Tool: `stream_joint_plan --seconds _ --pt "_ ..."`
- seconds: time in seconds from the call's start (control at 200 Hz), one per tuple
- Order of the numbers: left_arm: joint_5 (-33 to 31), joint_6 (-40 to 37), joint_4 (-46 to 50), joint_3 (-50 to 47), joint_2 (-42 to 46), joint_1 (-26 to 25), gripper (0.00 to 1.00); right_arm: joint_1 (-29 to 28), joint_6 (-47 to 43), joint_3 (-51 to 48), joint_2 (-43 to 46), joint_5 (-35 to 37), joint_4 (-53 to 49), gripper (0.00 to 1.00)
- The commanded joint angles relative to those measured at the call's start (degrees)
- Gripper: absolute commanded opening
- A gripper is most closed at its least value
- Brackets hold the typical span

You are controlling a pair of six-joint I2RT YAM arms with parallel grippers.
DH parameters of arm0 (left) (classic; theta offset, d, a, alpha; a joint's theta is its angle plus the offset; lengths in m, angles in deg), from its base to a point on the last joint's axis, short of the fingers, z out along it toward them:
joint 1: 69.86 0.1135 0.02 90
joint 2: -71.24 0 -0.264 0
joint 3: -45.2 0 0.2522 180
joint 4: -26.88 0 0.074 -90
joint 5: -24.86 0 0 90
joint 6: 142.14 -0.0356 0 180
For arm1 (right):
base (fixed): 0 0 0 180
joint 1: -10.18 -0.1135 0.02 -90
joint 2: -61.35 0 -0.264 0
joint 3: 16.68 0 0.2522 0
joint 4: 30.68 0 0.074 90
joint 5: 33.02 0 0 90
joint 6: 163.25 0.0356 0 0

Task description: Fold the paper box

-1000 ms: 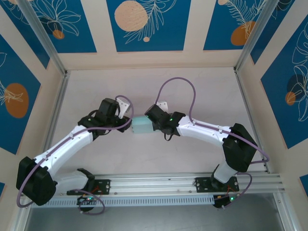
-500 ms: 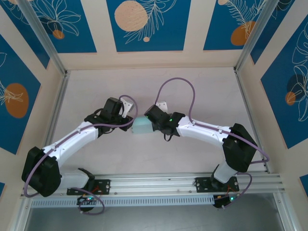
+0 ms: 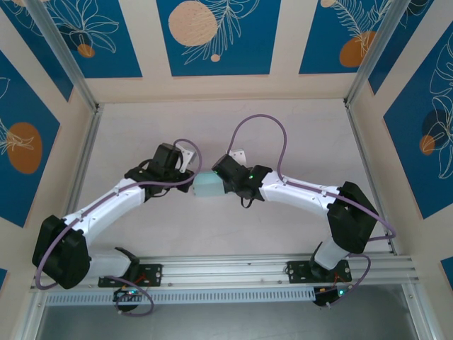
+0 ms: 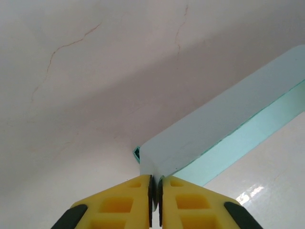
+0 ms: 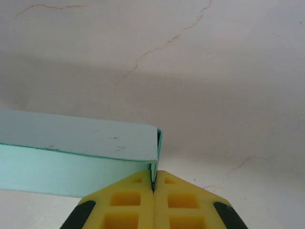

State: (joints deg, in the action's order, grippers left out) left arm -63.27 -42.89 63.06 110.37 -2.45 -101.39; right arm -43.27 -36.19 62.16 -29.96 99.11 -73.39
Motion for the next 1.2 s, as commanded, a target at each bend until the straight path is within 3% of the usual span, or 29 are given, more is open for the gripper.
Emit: stream_joint_plan --seconds 0.0,0.405,0.82,0.885,1.11,1.195 --pt "1.73 5.11 1.89 3.1 -0.06 -0.61 0.12 -1.04 0.03 -1.1 -0.97 0.54 -1.72 0.0" --pt "5.36 16.73 -1.87 1.57 0.66 -0.04 0.02 -2.18 -0.8 -0.23 -1.69 1.96 -2.81 0.0" --pt "19.82 29.21 -7.94 -3.58 3.07 8.06 0.01 -3.28 -1.35 1.36 -3.92 4.01 -4.42 0.0" --pt "20.04 28.47 -7.33 -3.69 3.76 8.57 0.03 -3.28 -1.37 1.45 -3.99 3.97 -4.45 0.0" --pt "15.42 21.85 -1.61 -4.2 5.49 8.59 0.27 -3.44 -1.64 1.88 -3.97 4.1 -4.45 0.0" --pt "14.17 19.72 0.37 -3.79 5.68 8.42 0.3 -3.44 -1.63 1.98 -4.08 4.2 -4.45 0.0"
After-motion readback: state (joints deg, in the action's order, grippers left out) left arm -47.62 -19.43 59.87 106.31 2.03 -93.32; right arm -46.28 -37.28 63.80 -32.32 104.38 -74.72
